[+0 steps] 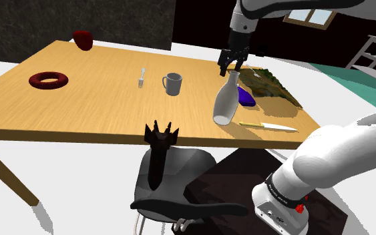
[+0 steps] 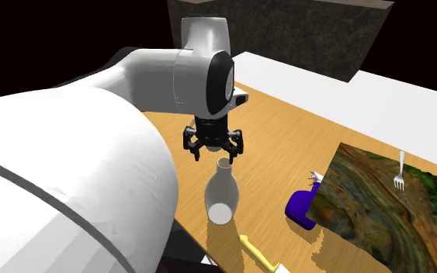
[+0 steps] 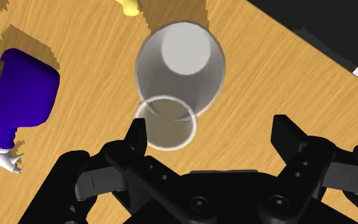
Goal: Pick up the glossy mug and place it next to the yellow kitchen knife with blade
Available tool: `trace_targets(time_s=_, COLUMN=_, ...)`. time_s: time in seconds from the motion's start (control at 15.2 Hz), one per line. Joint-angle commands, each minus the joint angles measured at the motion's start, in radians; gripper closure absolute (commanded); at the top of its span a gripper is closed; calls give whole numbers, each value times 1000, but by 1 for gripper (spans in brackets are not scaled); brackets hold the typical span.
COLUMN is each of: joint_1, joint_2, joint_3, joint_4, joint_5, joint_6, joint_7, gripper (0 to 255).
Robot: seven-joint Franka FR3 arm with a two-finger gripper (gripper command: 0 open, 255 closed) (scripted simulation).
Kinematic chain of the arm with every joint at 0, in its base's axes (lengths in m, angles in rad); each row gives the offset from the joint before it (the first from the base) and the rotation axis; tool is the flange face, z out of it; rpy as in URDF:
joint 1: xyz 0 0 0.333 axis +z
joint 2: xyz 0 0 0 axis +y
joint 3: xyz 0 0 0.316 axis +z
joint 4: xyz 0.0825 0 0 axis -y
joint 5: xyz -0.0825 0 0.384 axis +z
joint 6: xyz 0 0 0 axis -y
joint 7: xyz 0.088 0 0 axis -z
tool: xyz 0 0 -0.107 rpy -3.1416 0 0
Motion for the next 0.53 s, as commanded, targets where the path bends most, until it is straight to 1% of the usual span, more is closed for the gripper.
trace_targets(time_s=0.0, joint_1=5, joint_2=87, joint_3=-6, joint_4=25, joint_5=19, joint_6=34, joint_7=-5, gripper=0)
trace_targets(time_s=0.46, joint_1=53, joint_2=350, joint_3=-62, joint_4=203, joint_5=59, joint_6=131, joint_7=-26, gripper=0)
